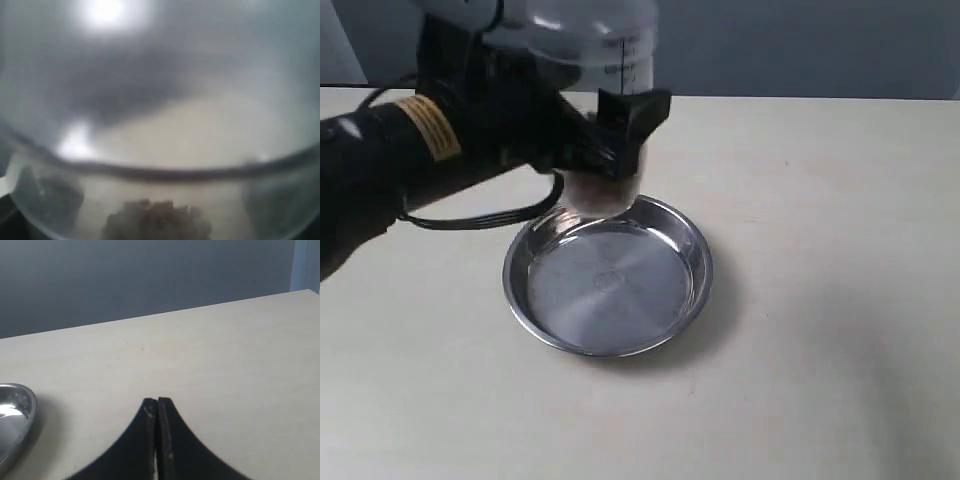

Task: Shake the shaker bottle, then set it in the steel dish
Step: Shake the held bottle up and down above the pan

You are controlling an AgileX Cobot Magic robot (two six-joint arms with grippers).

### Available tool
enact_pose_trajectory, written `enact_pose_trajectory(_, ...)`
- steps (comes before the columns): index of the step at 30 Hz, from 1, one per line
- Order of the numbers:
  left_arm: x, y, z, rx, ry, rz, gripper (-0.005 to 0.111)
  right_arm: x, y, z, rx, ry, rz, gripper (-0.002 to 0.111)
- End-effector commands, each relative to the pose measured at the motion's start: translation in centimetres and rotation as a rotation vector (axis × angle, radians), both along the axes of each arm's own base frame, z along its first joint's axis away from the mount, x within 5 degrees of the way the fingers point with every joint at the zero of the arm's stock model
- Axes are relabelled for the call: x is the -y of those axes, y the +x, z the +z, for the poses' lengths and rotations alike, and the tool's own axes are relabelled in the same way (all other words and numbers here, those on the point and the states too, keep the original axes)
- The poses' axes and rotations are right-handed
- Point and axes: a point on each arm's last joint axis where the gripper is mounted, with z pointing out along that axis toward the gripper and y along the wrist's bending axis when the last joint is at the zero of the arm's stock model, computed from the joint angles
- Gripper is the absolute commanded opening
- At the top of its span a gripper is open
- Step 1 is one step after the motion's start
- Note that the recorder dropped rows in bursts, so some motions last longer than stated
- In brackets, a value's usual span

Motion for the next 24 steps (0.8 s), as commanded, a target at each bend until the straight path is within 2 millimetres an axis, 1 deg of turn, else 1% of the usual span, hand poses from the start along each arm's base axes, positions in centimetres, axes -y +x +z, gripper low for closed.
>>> enact_pose_trajectory(1,0.9,-0.2,-6.5,-0.129,0.083,-0.039,0.000,0.0,0.0,0.0,0.010,-0.002,-0.006,-0.001)
enact_pose_trajectory(2,1.0,-0.2,-4.5,-0.048,0.034,-0.047,0.000,0.0,0.0,0.0,0.010,-0.002,-0.006,-0.001)
enact_pose_trajectory(3,0.8,-0.4,-0.3,0.075,-0.048,-0.049,0.000,0.0,0.0,0.0,0.010,-0.002,-0.006,-0.001)
enact_pose_trajectory(4,0.6,-0.7,1.3,0.117,-0.055,-0.049,0.000,0.0,0.0,0.0,0.010,-0.002,-0.006,-0.001)
enact_pose_trajectory(5,0.3,-0.8,0.9,0.078,-0.016,-0.039,0.000,0.0,0.0,0.0,0.010,-0.002,-0.006,-0.001)
enact_pose_trajectory(6,0.3,-0.7,-1.3,-0.012,0.035,-0.032,0.000,0.0,0.0,0.0,0.010,-0.002,-0.006,-0.001)
enact_pose_trajectory(7,0.3,-0.3,-4.8,-0.150,0.068,0.006,0.000,0.0,0.0,0.0,0.010,-0.002,-0.006,-0.001)
enact_pose_trajectory(8,0.4,-0.1,-4.9,-0.148,0.051,0.017,0.000,0.0,0.0,0.0,0.010,-0.002,-0.006,-0.001)
enact_pose_trajectory(9,0.7,0.1,-2.3,-0.027,-0.004,-0.005,0.000,0.0,0.0,0.0,0.010,-0.002,-0.006,-0.001)
enact_pose_trajectory(11,0.9,-0.4,2.4,0.137,-0.077,-0.036,0.000,0.0,0.0,0.0,0.010,-0.002,-0.006,-0.001)
enact_pose_trajectory(12,0.8,-0.6,3.7,0.173,-0.082,-0.040,0.000,0.0,0.0,0.0,0.010,-0.002,-0.006,-0.001)
enact_pose_trajectory(13,0.7,-0.6,4.2,0.169,-0.072,-0.037,0.000,0.0,0.0,0.0,0.010,-0.002,-0.006,-0.001)
enact_pose_trajectory(14,0.7,-0.6,3.6,0.124,-0.034,-0.037,0.000,0.0,0.0,0.0,0.010,-0.002,-0.006,-0.001)
enact_pose_trajectory(15,0.8,-0.4,1.9,0.045,0.030,-0.037,0.000,0.0,0.0,0.0,0.010,-0.002,-0.006,-0.001)
enact_pose_trajectory(17,0.9,-0.2,-2.9,-0.125,0.150,-0.037,0.000,0.0,0.0,0.0,0.010,-0.002,-0.006,-0.001)
enact_pose_trajectory(18,0.8,-0.3,-4.5,-0.167,0.173,-0.036,0.000,0.0,0.0,0.0,0.010,-0.002,-0.006,-0.001)
enact_pose_trajectory(19,0.9,-0.2,-5.0,-0.167,0.172,-0.035,0.000,0.0,0.0,0.0,0.010,-0.002,-0.006,-0.001)
enact_pose_trajectory(20,1.0,-0.1,-4.4,-0.138,0.150,-0.035,0.000,0.0,0.0,0.0,0.010,-0.002,-0.006,-0.001)
enact_pose_trajectory(21,1.1,-0.1,-2.8,-0.078,0.110,-0.037,0.000,0.0,0.0,0.0,0.010,-0.002,-0.006,-0.001)
enact_pose_trajectory(22,1.0,-0.2,1.2,0.050,0.020,-0.035,0.000,0.0,0.0,0.0,0.010,-0.002,-0.006,-0.001)
enact_pose_trajectory(23,0.8,-0.4,2.7,0.098,-0.002,-0.035,0.000,0.0,0.0,0.0,0.010,-0.002,-0.006,-0.001)
enact_pose_trajectory(24,0.6,-0.7,3.8,0.140,-0.005,-0.034,0.000,0.0,0.0,0.0,0.010,-0.002,-0.006,-0.001)
